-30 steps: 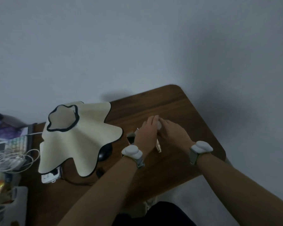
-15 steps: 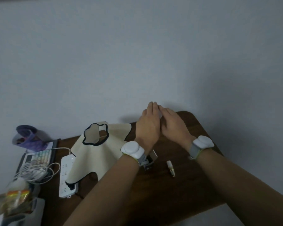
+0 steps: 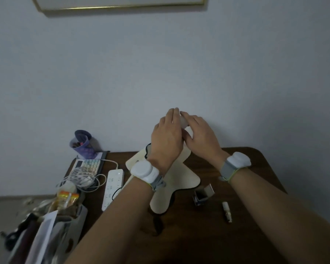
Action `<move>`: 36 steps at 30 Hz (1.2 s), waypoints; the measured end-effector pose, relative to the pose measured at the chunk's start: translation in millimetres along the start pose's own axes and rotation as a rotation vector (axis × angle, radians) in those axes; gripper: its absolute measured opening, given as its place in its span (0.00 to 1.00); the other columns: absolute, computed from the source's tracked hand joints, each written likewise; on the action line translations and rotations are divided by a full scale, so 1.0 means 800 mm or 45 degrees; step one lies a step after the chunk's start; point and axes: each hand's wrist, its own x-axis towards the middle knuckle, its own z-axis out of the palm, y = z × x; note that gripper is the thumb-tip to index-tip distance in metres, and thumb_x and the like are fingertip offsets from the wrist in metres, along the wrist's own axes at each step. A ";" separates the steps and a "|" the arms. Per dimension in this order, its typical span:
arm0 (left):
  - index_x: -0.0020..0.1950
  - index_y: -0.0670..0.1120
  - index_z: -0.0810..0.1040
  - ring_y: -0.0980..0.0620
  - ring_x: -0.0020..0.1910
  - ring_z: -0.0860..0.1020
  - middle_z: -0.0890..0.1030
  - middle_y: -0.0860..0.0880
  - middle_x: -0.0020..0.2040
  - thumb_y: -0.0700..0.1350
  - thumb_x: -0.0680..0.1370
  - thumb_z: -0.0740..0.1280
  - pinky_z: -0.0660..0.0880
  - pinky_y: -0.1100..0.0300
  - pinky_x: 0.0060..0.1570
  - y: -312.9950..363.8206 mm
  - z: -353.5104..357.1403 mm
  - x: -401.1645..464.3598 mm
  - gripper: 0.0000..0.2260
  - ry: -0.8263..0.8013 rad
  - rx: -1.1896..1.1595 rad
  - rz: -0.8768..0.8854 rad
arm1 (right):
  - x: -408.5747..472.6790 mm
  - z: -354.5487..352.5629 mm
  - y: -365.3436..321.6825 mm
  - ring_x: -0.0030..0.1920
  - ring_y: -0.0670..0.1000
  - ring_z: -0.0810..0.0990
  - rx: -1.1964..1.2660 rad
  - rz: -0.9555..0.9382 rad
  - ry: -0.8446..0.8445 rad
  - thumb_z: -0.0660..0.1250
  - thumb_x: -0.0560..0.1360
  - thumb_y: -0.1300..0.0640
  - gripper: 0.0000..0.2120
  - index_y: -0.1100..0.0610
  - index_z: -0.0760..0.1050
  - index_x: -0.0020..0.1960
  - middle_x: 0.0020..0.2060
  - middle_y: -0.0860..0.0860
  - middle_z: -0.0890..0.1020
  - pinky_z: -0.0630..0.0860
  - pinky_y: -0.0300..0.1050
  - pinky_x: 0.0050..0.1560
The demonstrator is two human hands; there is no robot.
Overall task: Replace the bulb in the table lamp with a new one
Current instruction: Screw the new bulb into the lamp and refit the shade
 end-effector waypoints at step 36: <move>0.66 0.50 0.77 0.45 0.52 0.79 0.82 0.50 0.54 0.44 0.80 0.59 0.69 0.53 0.54 -0.134 -0.004 -0.064 0.16 -0.342 0.046 -0.034 | 0.056 0.033 -0.085 0.47 0.50 0.76 -0.519 -0.220 -0.930 0.70 0.71 0.44 0.19 0.44 0.74 0.60 0.52 0.43 0.82 0.64 0.44 0.36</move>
